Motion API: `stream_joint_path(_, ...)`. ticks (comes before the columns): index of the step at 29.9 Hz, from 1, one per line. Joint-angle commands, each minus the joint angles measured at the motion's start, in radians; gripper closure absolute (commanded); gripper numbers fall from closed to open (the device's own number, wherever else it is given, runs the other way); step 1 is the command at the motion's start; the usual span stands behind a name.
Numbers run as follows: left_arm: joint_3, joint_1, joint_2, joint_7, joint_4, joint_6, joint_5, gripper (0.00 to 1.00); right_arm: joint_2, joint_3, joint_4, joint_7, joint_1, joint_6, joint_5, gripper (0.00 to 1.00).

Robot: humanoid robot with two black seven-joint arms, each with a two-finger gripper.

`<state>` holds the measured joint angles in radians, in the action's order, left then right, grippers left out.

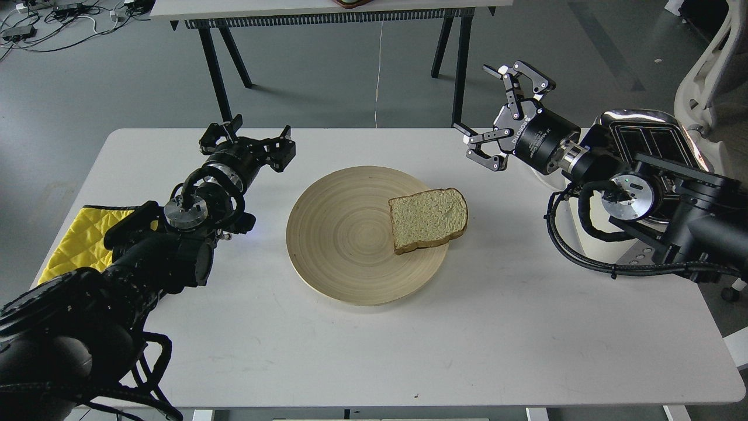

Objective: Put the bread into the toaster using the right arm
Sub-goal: 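Move the right gripper down toward the bread slice on the plate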

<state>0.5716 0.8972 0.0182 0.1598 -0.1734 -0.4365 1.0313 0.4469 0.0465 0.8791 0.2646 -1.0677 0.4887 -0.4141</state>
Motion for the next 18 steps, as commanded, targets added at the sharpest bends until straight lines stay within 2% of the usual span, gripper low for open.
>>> stream_joint_path(1,-0.001,-0.001,0.0,0.0,0.0,0.001,0.001,0.0,0.006,0.015,0.001,-0.001,0.002,0.0,0.0,0.01)
stream_joint_path(18,-0.001,-0.001,-0.001,-0.002,0.0,-0.001,0.0,0.0,0.01,0.035,-0.009,-0.001,-0.02,0.0,0.006,0.01)
